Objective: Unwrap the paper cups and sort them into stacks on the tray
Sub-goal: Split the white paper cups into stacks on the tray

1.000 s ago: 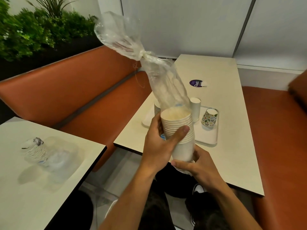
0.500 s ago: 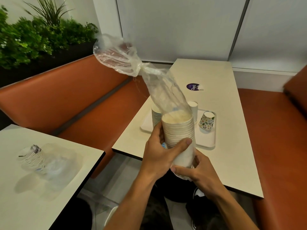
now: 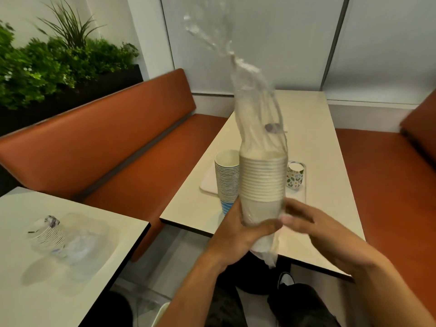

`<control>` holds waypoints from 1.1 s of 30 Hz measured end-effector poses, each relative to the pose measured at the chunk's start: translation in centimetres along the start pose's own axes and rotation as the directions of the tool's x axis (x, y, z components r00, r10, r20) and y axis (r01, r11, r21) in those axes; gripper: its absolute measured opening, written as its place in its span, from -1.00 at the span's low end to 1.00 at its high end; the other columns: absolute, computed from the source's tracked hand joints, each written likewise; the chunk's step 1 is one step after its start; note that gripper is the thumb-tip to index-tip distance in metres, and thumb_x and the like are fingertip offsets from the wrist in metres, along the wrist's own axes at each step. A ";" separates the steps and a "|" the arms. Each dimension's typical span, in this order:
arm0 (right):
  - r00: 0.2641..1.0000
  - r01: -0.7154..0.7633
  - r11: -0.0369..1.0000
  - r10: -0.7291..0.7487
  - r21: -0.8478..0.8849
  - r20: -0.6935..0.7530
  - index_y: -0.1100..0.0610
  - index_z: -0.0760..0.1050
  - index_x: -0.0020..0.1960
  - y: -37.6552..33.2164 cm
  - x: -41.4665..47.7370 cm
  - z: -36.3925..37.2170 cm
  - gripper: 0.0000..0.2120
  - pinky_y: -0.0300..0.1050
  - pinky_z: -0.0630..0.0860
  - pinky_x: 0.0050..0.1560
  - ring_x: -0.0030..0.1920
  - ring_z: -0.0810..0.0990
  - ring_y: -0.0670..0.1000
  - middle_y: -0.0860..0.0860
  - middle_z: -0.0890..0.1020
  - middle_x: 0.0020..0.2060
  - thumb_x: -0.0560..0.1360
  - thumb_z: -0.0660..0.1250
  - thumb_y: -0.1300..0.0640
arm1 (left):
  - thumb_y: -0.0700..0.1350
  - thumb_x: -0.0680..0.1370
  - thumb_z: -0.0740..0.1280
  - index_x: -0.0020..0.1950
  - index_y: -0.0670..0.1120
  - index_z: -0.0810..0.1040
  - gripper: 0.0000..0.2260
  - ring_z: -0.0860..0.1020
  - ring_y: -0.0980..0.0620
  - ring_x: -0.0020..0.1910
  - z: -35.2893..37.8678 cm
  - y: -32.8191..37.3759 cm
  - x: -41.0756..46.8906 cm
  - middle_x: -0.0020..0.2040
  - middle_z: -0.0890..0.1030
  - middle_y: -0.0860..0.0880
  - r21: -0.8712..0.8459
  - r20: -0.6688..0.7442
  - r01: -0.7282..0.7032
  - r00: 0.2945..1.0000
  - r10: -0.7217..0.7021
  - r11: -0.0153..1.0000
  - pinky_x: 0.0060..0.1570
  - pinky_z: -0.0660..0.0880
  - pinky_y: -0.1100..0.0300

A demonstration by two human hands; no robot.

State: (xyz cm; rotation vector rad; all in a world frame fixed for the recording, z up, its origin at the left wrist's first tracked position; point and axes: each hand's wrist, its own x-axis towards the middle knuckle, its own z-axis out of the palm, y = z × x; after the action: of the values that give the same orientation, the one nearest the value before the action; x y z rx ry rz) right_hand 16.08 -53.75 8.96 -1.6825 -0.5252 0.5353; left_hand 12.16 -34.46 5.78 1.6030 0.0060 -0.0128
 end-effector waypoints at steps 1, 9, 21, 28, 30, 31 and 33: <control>0.995 0.027 0.999 -0.025 0.020 -0.102 -0.07 0.52 0.40 -0.4 0.5 -0.3 -0.07 -0.04 0.34 0.49 0.37 0.53 -0.20 -0.21 0.64 0.30 0.14 0.55 -0.48 | -0.20 0.48 0.58 0.42 0.02 0.47 -0.44 0.64 0.08 0.24 0.2 -0.2 0.2 0.23 0.69 0.07 0.006 -0.007 -0.004 1.000 0.004 1.000 0.24 0.59 0.11; 0.848 0.256 0.964 -0.187 0.074 -0.496 -0.04 0.51 0.38 -4.4 5.3 0.3 -0.02 0.10 0.57 0.32 0.20 0.68 -0.06 -0.11 0.70 0.16 0.06 0.62 -0.40 | -0.08 0.42 0.63 0.23 0.21 0.50 -0.51 0.64 0.29 0.06 2.3 -0.6 1.0 0.08 0.67 0.27 0.061 -0.047 0.041 0.998 -0.038 0.997 0.11 0.60 0.24; 0.904 0.246 0.963 -0.187 0.111 -0.384 0.07 0.62 0.17 -1.7 3.9 2.1 -0.52 -0.25 0.62 -0.05 0.03 0.75 -0.04 -0.04 0.77 -0.01 0.32 0.67 -0.02 | -0.27 0.48 0.54 0.34 0.05 0.49 -0.50 0.68 0.04 0.15 2.3 0.2 0.8 0.16 0.71 0.01 -0.018 -0.063 -0.060 0.996 0.059 0.998 0.17 0.62 0.10; 0.966 0.163 0.984 -0.143 0.074 -0.216 0.07 0.59 0.26 -2.1 3.6 -0.4 -0.29 -0.17 0.56 0.17 0.17 0.70 -0.05 -0.06 0.75 0.13 0.23 0.65 -0.23 | -0.24 0.48 0.55 0.31 0.06 0.51 -0.53 0.68 0.18 0.07 2.4 -0.4 0.9 0.09 0.71 0.12 0.002 -0.044 0.003 0.999 -0.003 1.000 0.01 0.58 0.28; 0.943 0.222 0.952 -0.153 0.212 -0.296 0.10 0.57 0.31 -2.7 4.1 -1.4 -0.03 -0.07 0.51 0.28 0.26 0.66 -0.01 -0.02 0.72 0.20 0.06 0.63 -0.42 | -0.18 0.46 0.58 0.28 0.14 0.52 -0.52 0.66 0.22 0.07 2.1 -0.6 0.9 0.10 0.70 0.18 0.058 -0.021 0.030 0.999 -0.028 0.998 0.06 0.57 0.26; 0.929 0.255 0.926 -0.155 0.279 -0.336 0.09 0.54 0.34 -3.0 4.3 -1.7 0.04 -0.03 0.50 0.33 0.30 0.64 0.00 -0.01 0.71 0.22 0.02 0.63 -0.45 | -0.15 0.44 0.60 0.24 0.18 0.52 -0.53 0.65 0.25 0.07 2.1 -0.8 0.9 0.10 0.69 0.21 0.098 -0.016 0.037 0.999 -0.035 0.995 0.09 0.57 0.26; 0.910 0.289 0.906 -0.161 0.308 -0.383 0.08 0.54 0.35 -3.4 4.9 -1.8 0.05 0.02 0.52 0.34 0.27 0.66 0.01 0.01 0.71 0.22 0.00 0.66 -0.41 | -0.04 0.39 0.61 0.19 0.26 0.50 -0.53 0.62 0.30 0.06 2.6 -0.9 0.8 0.09 0.66 0.28 0.161 -0.046 0.045 0.998 -0.038 0.986 0.13 0.57 0.22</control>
State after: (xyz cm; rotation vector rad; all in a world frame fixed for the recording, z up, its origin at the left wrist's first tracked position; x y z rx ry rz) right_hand 20.88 -51.63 12.34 -1.3018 -0.3325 0.1378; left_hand 12.93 -37.04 4.76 1.7656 0.0734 -0.0120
